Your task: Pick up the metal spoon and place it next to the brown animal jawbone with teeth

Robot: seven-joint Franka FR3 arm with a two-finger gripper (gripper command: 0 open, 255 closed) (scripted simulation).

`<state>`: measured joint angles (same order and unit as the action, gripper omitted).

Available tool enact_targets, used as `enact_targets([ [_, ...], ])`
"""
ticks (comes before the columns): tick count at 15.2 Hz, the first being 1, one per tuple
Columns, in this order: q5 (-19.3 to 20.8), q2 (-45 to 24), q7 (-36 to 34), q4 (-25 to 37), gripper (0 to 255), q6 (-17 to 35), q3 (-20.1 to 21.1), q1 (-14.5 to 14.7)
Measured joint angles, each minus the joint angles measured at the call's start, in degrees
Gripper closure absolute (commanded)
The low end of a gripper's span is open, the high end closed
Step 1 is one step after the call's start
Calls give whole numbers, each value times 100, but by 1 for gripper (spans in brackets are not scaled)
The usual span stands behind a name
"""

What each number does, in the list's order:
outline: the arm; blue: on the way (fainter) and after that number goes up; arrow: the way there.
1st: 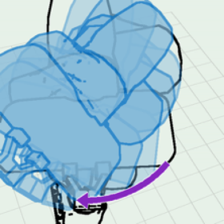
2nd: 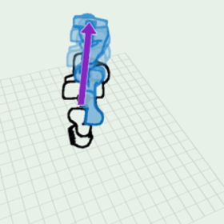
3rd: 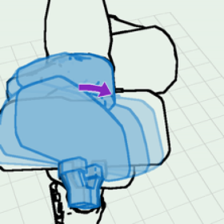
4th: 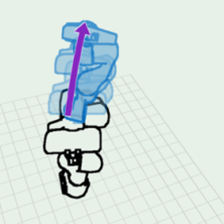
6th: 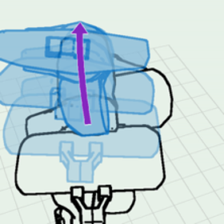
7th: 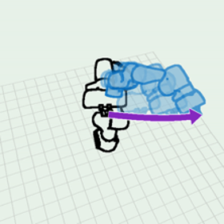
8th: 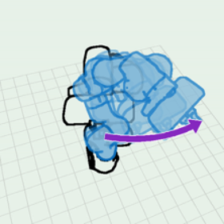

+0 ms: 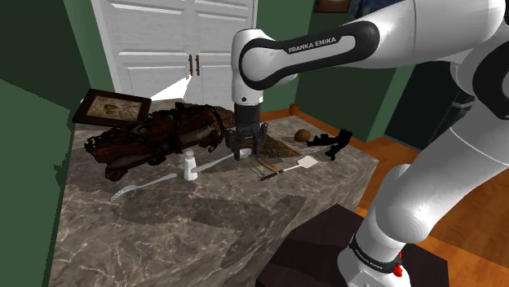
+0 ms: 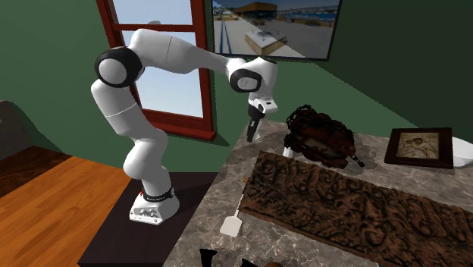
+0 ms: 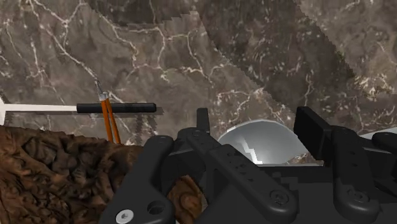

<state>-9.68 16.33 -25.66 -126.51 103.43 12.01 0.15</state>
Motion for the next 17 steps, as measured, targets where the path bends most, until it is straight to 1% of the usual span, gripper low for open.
enact_targets([
  [6, 137, 781, 647, -687, 255, -175, -464, -235],
  [8, 249, 1076, 940, -960, 255, -227, -685, -353],
  [13, 573, 1623, 1546, -1367, 255, -420, -1169, -637],
  [17, 918, 1886, 2075, -1537, 255, -539, -1608, -910],
])
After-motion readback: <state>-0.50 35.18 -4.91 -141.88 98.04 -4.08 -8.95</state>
